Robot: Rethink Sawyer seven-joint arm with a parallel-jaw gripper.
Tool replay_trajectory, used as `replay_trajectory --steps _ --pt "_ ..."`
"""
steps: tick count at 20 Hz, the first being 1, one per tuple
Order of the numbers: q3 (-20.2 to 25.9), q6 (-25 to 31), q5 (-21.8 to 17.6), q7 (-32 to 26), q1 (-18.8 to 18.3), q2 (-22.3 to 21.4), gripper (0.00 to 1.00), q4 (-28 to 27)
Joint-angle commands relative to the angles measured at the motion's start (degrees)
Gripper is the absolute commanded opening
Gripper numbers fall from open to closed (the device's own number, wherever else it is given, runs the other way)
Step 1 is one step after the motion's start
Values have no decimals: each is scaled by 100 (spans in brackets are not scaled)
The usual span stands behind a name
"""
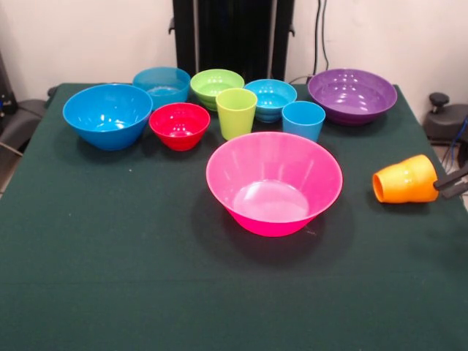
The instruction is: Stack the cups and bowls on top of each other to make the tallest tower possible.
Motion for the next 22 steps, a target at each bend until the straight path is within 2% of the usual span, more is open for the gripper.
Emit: replay_trajectory --steps 1,9,16,22 --pt "649 117 -117 1744 324 297 100 -571" --pt "962 -14 -149 1658 665 373 100 -396" --pt "960 -115 -271 1749 682 562 100 -401" --pt "1343 -247 -425 1240 1052 592 100 224"
